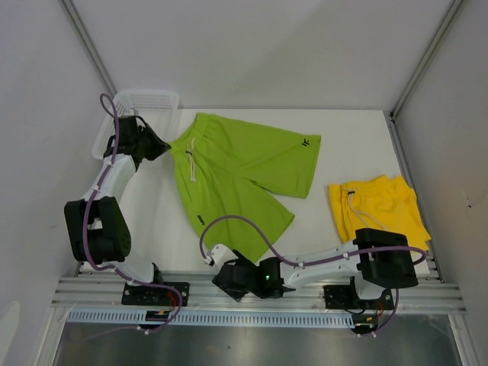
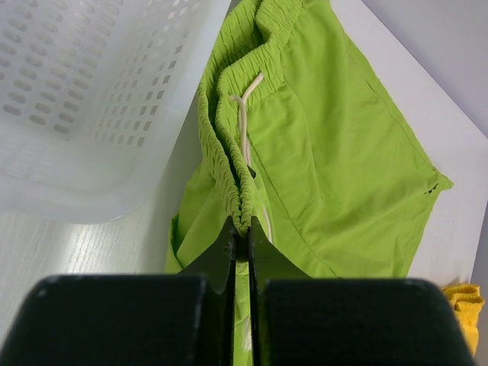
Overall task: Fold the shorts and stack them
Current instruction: Flatten the shorts out, then fold the shorts
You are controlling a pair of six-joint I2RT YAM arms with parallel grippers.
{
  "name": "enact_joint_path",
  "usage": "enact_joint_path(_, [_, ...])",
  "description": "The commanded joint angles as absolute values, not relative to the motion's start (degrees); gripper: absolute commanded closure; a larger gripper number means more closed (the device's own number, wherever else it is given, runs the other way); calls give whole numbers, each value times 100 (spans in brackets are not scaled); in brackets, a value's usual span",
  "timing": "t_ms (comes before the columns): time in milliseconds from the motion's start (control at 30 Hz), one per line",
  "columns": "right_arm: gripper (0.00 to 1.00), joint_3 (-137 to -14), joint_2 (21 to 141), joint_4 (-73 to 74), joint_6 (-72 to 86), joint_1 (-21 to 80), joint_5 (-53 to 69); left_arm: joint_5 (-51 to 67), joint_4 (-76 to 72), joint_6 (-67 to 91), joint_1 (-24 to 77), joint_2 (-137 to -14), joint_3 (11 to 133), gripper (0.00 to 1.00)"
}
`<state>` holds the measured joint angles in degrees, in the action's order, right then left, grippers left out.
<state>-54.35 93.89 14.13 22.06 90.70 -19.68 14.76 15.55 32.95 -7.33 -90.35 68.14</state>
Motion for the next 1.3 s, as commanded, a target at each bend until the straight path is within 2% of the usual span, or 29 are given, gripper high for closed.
enact_joint_path(0, [35, -5625, 9492, 1292, 2004, 8807, -2092, 1547, 1362, 3243, -809, -8771, 6794, 100])
enact_joint_path(167, [35, -5537, 9676, 1160, 1890, 8666, -1986, 1564, 1354, 3252, -800, -8798, 6794, 100])
enact_joint_path(267, [39, -5537, 9817, 1047, 1855, 8622, -1969, 1564, 1345, 3252, -800, -8789, 6785, 100])
enact_joint_path(300, [47, -5537, 9835, 1020, 1837, 8622, -1951, 1564, 1336, 3252, -800, -8798, 6785, 100])
enact_joint_path(467, [64, -5607, 9896, 984, 1732, 8718, -1872, 1521, 1353, 3278, -800, -8789, 6794, 100])
enact_joint_path(533, [88, -5642, 9905, 1054, 1714, 8780, -1942, 1424, 1432, 3366, -800, -8771, 6794, 100])
enact_joint_path(600, [100, -5608, 9748, 1125, 1714, 8859, -2004, 1319, 1494, 3489, -800, -8701, 6768, 100])
enact_joint_path(933, [100, -5344, 8088, 1625, 1740, 9711, -1890, 581, 2477, 3788, -809, -8244, 6882, 100])
enact_joint_path(1067, [100, -5379, 7771, 2038, 1845, 10089, -1714, 703, 2847, 3902, -853, -8148, 6803, 100])
enact_joint_path(1267, [100, -5362, 7130, 2417, 2135, 10547, -1907, 319, 2944, 4270, -879, -7140, 5926, 100])
